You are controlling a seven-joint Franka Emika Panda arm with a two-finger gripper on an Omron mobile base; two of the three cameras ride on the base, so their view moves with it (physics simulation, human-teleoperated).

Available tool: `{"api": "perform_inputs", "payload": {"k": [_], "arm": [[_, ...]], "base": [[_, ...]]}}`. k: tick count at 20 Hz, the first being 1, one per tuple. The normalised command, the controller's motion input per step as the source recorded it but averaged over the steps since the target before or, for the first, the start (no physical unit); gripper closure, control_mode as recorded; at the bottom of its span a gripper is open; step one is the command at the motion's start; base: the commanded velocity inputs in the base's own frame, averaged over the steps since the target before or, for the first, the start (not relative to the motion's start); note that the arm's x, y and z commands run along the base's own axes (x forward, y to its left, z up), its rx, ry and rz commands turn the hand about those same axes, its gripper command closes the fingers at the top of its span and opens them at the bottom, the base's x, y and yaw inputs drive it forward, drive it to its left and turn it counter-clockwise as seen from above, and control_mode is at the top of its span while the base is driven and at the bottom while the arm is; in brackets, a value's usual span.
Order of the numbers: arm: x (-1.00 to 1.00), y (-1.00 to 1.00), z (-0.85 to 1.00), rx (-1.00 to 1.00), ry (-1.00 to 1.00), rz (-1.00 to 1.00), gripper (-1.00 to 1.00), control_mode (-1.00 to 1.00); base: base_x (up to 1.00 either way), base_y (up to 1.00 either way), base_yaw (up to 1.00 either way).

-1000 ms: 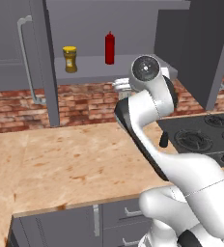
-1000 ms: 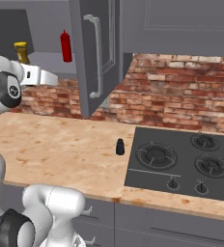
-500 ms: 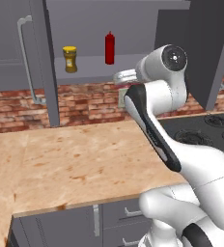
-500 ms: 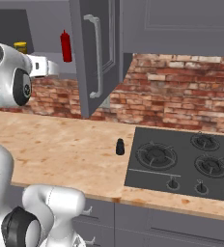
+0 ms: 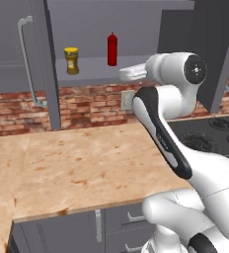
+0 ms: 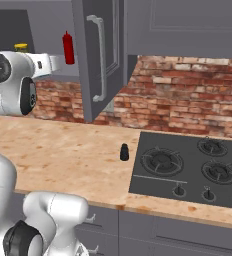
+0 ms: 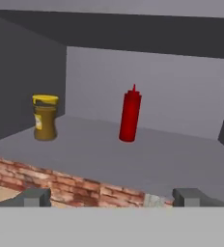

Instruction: Collect the turmeric, ketchup, and shaker from the cabinet and place them next to the stove.

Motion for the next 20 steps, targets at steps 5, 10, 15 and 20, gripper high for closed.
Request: {"api": "perform_inputs", "payload": {"k": [5,10,15,20], "arm": [[-0.07,0.0,0.18,0.01,-0.24,0.02,-1.0,-1.0],[0.0,0.0,0.29,0.02,-0.05,-0.01,-1.0,-1.0],[0.03,0.02,0.18,0.02,0.0,0.0,-1.0,-1.0],[0.0,0.01,0.0,0.0,0.0,0.0,-1.0,-1.0]], "base": [[0.0,0.0,0.0],[0.0,0.0,0.0],[0.0,0.0,0.0],[0.0,0.0,0.0]]}}
